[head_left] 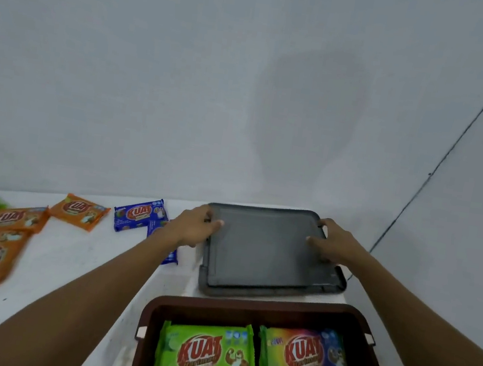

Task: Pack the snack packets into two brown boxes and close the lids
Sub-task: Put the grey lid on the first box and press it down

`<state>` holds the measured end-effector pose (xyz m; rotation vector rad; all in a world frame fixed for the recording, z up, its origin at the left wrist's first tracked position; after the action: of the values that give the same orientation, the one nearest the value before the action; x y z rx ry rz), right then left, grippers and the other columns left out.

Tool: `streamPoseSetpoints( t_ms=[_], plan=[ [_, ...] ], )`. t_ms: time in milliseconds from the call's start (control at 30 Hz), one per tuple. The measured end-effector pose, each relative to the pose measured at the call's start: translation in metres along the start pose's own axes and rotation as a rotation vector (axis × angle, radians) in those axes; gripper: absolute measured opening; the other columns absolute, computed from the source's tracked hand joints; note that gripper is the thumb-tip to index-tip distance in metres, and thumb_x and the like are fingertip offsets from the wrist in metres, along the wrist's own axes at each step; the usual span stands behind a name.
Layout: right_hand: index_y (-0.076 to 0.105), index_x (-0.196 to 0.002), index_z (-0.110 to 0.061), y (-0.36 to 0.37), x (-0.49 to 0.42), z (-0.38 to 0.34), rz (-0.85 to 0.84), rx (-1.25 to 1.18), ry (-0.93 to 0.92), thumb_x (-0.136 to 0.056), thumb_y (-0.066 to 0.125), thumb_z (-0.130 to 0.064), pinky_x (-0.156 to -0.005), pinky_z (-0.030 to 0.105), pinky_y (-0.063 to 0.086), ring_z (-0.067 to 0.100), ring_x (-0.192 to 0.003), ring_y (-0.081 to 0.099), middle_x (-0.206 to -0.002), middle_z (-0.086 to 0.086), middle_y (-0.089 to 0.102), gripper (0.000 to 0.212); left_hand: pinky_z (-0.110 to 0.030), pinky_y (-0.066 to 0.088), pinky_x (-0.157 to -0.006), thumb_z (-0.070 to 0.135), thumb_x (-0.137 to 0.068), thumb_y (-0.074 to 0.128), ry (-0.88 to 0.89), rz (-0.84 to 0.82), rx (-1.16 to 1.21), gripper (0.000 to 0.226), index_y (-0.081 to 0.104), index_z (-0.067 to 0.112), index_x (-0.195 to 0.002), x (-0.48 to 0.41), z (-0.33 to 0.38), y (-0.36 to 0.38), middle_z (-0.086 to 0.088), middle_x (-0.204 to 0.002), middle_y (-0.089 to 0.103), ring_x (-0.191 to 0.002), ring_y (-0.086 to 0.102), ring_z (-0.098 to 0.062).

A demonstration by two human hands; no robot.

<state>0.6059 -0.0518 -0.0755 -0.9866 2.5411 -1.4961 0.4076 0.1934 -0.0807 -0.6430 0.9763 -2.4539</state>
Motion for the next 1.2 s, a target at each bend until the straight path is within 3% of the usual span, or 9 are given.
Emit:
streamPoseSetpoints(
  t_ms=[133,267,400,533,667,733,933,1067,1200],
  plan=[
    [0.034,-0.143,-0.025,-0.021,0.006,-0.006,0.161,-0.235,-0.038,-0.092,0.053,-0.051,-0.087,0.043,0.054,0.027,-0.099,0.063,-0.115,0.012,0.063,0.060,-0.041,0.057,-0.080,0.049,-0.098,0.044,-0.003,0.262,0.362,0.054,0.034,0.020,-0.141,0.010,0.002,-0.035,-0.003,-0.103,0.060,-0.094,0.064,-0.025],
    [0.047,-0.135,-0.022,-0.051,0.035,-0.020,0.308,-0.599,-0.096,-0.097,0.040,-0.054,-0.080,0.036,0.053,0.022,-0.091,0.066,-0.116,0.010,0.064,0.050,-0.042,0.057,-0.084,0.053,-0.100,0.037,0.025,0.383,0.793,0.046,0.051,0.017,-0.126,0.034,0.009,-0.061,-0.009,-0.115,0.063,-0.100,0.065,-0.026],
    [0.059,-0.117,-0.016,-0.061,0.075,-0.026,0.217,-0.908,-0.082,-0.097,0.026,-0.062,-0.089,0.040,0.054,0.026,-0.094,0.069,-0.108,0.007,0.067,0.061,-0.043,0.056,-0.088,0.056,-0.099,0.033,0.059,0.314,1.333,0.053,0.054,0.008,-0.106,0.072,0.015,-0.067,-0.010,-0.111,0.063,-0.105,0.063,-0.026],
    [0.058,-0.110,-0.009,-0.057,0.118,-0.021,0.095,-1.125,-0.088,-0.098,0.049,-0.044,-0.090,0.041,0.054,0.032,-0.096,0.069,-0.106,0.014,0.064,0.038,-0.042,0.058,-0.083,0.023,-0.101,0.050,0.106,0.311,1.470,0.019,0.055,0.005,-0.096,0.119,0.010,-0.067,-0.012,-0.108,0.055,-0.108,0.057,-0.026],
    [0.061,-0.097,-0.001,-0.052,0.161,-0.016,0.078,-1.162,-0.119,-0.090,0.057,-0.002,-0.079,0.033,0.056,0.025,-0.081,0.063,-0.093,0.014,0.058,0.009,-0.033,0.050,-0.077,-0.005,-0.091,0.044,0.190,0.285,1.298,0.020,0.057,0.010,-0.093,0.163,0.017,-0.059,-0.008,-0.099,0.048,-0.095,0.050,-0.021],
    [0.059,-0.109,0.006,-0.046,0.181,-0.011,0.092,-1.042,-0.110,-0.085,0.054,0.005,-0.069,0.030,0.052,0.021,-0.083,0.055,-0.099,0.014,0.054,0.024,-0.029,0.039,-0.073,-0.010,-0.087,0.040,0.211,0.280,1.083,0.035,0.057,0.015,-0.104,0.186,0.021,-0.051,-0.003,-0.095,0.049,-0.089,0.048,-0.015],
    [0.038,-0.144,-0.016,-0.021,0.222,0.009,0.081,-0.761,-0.098,-0.087,0.051,-0.003,-0.067,0.026,0.046,0.016,-0.091,0.057,-0.112,0.007,0.057,0.060,-0.033,0.042,-0.097,0.011,-0.062,0.051,0.135,0.146,0.754,0.079,0.041,0.018,-0.140,0.233,0.005,-0.007,-0.005,-0.144,0.044,-0.126,0.046,-0.019],
    [0.036,-0.146,-0.019,-0.006,0.235,0.013,0.090,-0.626,-0.165,-0.090,0.048,-0.002,-0.076,0.026,0.045,0.018,-0.110,0.050,-0.137,0.002,0.048,0.061,-0.028,0.044,-0.083,0.006,-0.077,0.049,0.170,0.176,0.535,0.066,0.042,0.027,-0.139,0.256,0.004,0.001,0.001,-0.146,0.039,-0.121,0.045,-0.014],
    [0.047,-0.142,-0.021,-0.002,0.251,0.015,0.239,-0.277,-0.228,-0.087,0.050,-0.015,-0.090,0.030,0.042,0.020,-0.117,0.048,-0.135,0.003,0.044,0.055,-0.034,0.041,-0.098,0.015,-0.091,0.056,0.180,0.249,0.126,0.055,0.038,0.029,-0.141,0.270,0.010,0.009,-0.003,-0.139,0.037,-0.124,0.038,-0.019]
  ],
)
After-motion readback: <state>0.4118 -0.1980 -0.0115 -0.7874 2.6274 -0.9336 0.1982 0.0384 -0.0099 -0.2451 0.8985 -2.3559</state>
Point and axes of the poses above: each hand's wrist, its own x-axis away from the middle knuckle, its own y-axis out of the palm, z = x × y, the point moved 8 cm from there along -x, towards the middle knuckle
